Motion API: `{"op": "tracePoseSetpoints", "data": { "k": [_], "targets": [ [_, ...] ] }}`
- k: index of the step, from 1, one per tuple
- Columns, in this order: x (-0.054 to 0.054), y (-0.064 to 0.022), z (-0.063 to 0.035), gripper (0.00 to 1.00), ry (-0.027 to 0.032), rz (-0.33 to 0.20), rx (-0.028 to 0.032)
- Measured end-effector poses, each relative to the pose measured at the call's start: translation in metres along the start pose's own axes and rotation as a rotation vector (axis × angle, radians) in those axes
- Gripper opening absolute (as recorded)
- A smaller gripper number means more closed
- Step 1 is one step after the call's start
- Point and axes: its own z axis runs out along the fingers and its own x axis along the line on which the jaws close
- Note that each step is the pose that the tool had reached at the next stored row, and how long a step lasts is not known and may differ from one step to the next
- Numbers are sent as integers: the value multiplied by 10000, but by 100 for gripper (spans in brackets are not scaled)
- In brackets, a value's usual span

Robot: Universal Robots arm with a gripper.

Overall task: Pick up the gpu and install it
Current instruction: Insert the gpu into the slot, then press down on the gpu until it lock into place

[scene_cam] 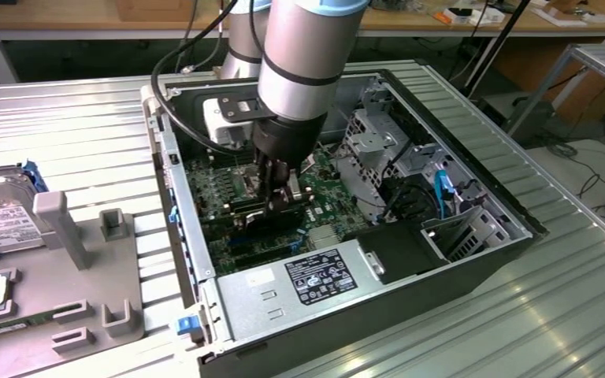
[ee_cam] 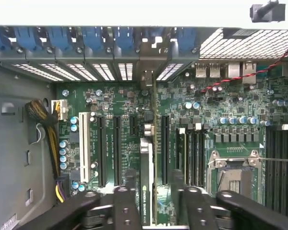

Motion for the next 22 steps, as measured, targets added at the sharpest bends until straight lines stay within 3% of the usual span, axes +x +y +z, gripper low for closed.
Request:
{"op": "tracePoseSetpoints", "data": {
  "k": [1, 3, 4, 5, 22],
  "targets": [
    [0, 0, 0, 32, -4, 1, 0],
    [0, 1, -1, 32, -9, 1, -1],
    [0, 1, -1, 26, -11, 1, -1],
    [0, 1, -2, 14, -17, 1, -2],
    [0, 1, -4, 11, -95, -2, -2]
  ]
}}
